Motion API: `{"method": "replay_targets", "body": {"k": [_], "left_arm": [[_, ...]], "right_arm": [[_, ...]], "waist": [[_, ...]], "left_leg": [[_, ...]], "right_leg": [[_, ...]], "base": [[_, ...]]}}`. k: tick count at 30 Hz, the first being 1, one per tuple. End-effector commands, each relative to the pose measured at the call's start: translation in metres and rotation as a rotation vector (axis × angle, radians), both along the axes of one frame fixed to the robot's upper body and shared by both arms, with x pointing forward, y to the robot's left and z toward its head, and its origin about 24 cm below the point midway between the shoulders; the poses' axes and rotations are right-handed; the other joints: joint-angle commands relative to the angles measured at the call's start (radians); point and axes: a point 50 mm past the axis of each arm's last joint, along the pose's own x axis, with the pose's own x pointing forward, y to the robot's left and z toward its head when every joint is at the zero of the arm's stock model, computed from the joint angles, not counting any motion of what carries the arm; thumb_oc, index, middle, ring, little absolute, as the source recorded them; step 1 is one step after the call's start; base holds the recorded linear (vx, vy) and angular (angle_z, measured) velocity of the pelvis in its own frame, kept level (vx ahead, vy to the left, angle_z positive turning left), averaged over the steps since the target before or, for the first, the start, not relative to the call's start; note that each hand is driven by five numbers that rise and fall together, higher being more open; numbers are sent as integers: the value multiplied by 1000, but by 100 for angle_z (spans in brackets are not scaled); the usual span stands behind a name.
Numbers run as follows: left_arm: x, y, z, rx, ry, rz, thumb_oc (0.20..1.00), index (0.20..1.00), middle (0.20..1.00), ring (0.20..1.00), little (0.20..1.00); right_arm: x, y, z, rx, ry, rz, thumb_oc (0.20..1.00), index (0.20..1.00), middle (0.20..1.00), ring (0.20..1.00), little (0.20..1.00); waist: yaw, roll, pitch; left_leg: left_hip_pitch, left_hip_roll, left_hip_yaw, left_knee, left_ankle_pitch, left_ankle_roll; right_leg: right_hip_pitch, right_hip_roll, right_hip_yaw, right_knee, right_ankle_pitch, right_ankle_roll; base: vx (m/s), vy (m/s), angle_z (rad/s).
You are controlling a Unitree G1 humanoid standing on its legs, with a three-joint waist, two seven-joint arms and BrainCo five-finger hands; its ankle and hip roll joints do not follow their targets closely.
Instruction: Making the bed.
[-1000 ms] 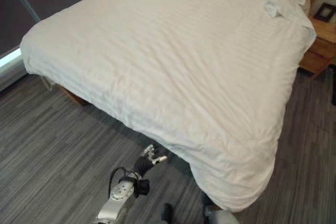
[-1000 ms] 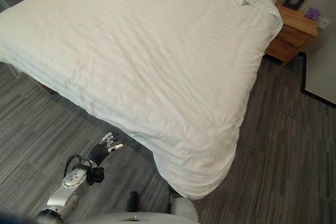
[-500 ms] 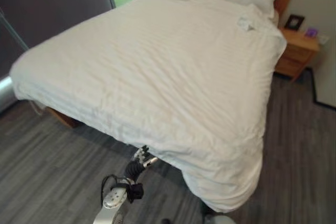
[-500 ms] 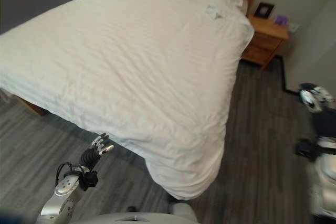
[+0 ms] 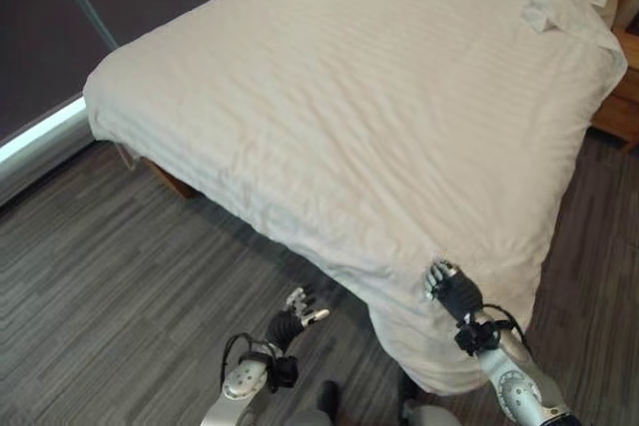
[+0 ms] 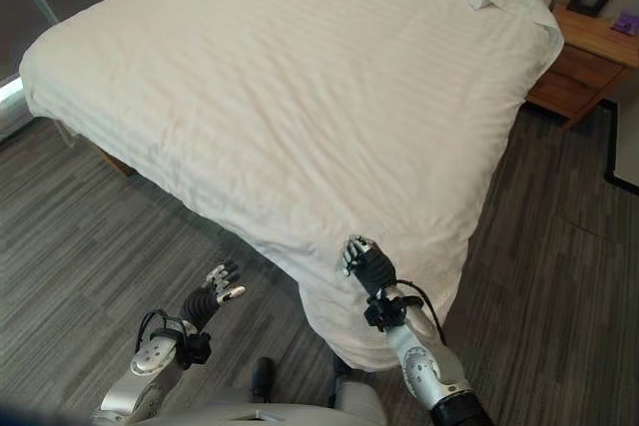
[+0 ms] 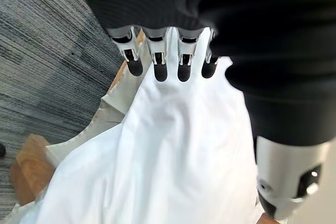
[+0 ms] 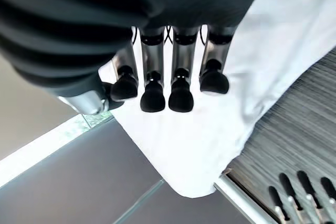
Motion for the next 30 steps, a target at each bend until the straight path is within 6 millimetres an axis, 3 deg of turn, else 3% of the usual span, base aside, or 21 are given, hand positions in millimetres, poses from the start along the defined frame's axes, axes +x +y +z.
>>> {"method": "replay_targets", "body": {"k": [1,4,7,11,13,18,19,20,24,27,28,30], "left_arm": [[20,-4,13,-20,-94,2,1000,1000,1000,1000,1000],[22,-5,13,-11,-94,-8,1000,1000,1000,1000,1000],[23,-7,12,-11,-95,-11,1000,1000,1000,1000,1000],[23,-6,11,-13,-91,-7,1000,1000,1000,1000,1000],[26,-7,11,-12,-88,-6,1000,1000,1000,1000,1000],[33,-11,14,-23,-103,-16,1000,1000,1000,1000,1000],[37,-12,18,-39,-118,-21,1000,1000,1000,1000,1000],[38,-12,19,-39,-118,-21,1000,1000,1000,1000,1000],[38,-7,18,-40,-116,-7,1000,1000,1000,1000,1000],[35,0,18,-38,-108,11,1000,1000,1000,1000,1000],[33,4,18,-34,-108,21,1000,1000,1000,1000,1000],[35,8,21,-24,-118,26,1000,1000,1000,1000,1000]], "right_arm": [[13,10,29,34,-143,54,200,200,200,200,200],[6,12,16,-4,-95,97,200,200,200,200,200],[1,-3,-7,-150,-16,57,200,200,200,200,200],[2,-15,-17,-185,30,-5,200,200,200,200,200],[9,-42,-41,-305,147,-121,200,200,200,200,200],[11,-61,-65,-380,296,-222,200,200,200,200,200],[-11,-82,-94,-467,493,-272,200,200,200,200,200],[-11,-82,-94,-467,492,-272,200,200,200,200,200],[-74,-102,-127,-497,759,-321,200,200,200,200,200],[-123,-112,-141,-483,916,-374,200,200,200,200,200],[-153,-121,-145,-482,1010,-424,200,200,200,200,200],[-168,-133,-143,-475,1044,-494,200,200,200,200,200]], "waist": [[23,2,15],[26,1,21],[28,0,25],[31,-1,28],[45,4,46],[59,13,65],[72,21,77],[72,21,77],[59,23,76],[36,14,70],[14,7,67],[-7,-1,65]], "left_leg": [[-66,-23,-47,10,64,-19],[-75,-25,-60,10,68,-19],[-83,-27,-75,10,69,-17],[-91,-28,-82,10,71,-17],[-123,-31,-94,10,82,-18],[-154,-35,-102,10,92,-20],[-170,-35,-106,10,96,-20],[-170,-35,-106,10,96,-20],[-169,-30,-99,10,90,-18],[-159,-26,-88,10,82,-16],[-151,-22,-79,10,76,-14],[-140,-18,-67,10,70,-14]], "right_leg": [[89,-18,-37,17,-46,34],[88,-20,-44,17,-48,33],[87,-20,-51,17,-52,33],[82,-20,-54,17,-52,33],[53,-20,-59,17,-45,32],[25,-19,-61,17,-36,32],[5,-16,-58,17,-30,32],[5,-16,-57,17,-30,32],[0,-10,-46,17,-36,30],[5,-5,-33,17,-42,28],[8,-3,-25,17,-43,27],[10,0,-12,17,-45,26]], "base": [[-15,-5,20],[1,-8,11],[12,-9,11],[-2,-2,13],[-63,-18,-1],[-51,-17,9],[-28,-12,17],[-24,-17,5],[23,8,0],[48,5,-5],[57,-2,-18],[40,-7,-24]]}}
